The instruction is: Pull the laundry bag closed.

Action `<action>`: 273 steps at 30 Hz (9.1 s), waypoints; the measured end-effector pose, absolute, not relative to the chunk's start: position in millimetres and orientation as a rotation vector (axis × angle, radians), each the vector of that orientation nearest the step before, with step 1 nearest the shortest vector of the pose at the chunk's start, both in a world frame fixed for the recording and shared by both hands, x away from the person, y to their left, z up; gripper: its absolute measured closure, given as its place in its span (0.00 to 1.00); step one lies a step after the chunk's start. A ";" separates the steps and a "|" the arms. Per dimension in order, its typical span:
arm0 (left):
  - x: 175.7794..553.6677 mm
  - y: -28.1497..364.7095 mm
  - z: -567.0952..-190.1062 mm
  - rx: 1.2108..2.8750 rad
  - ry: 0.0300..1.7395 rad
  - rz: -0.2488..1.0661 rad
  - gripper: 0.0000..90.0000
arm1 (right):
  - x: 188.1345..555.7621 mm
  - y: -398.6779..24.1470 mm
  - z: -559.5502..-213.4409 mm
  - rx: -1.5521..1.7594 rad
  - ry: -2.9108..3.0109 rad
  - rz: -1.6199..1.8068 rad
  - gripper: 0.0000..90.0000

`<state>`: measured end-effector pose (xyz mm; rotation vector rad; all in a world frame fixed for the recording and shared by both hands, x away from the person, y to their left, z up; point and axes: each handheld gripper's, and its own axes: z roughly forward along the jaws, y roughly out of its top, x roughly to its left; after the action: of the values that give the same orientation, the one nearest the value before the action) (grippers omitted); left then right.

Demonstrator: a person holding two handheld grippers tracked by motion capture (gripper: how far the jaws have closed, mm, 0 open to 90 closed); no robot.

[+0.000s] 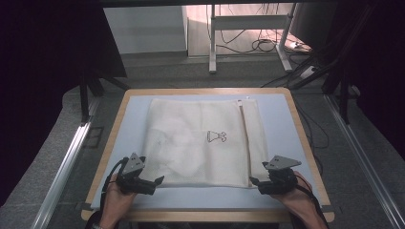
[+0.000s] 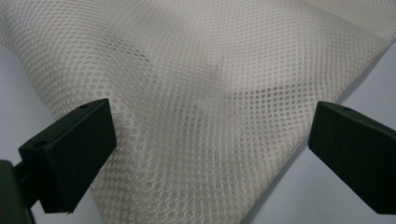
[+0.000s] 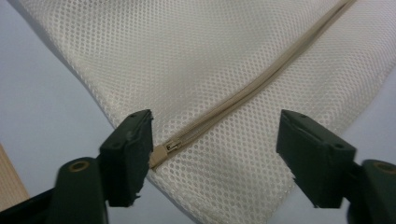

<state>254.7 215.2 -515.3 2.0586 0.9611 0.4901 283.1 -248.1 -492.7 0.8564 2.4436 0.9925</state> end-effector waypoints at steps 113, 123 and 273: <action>284.1 105.6 -499.6 2.098 0.679 0.286 0.51 | 289.0 -236.4 -500.6 0.670 2.617 0.906 0.94; 289.0 77.8 -505.7 2.123 0.602 0.229 0.63 | 288.6 -236.2 -500.6 0.662 2.619 0.901 0.95; 297.3 -40.8 -537.9 2.247 0.412 0.105 1.00 | 332.8 -226.7 -502.3 0.610 2.524 0.766 0.95</action>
<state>297.3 -40.8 -537.9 2.2470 0.4117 0.1050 332.8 -226.7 -502.3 0.6103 2.5239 0.7661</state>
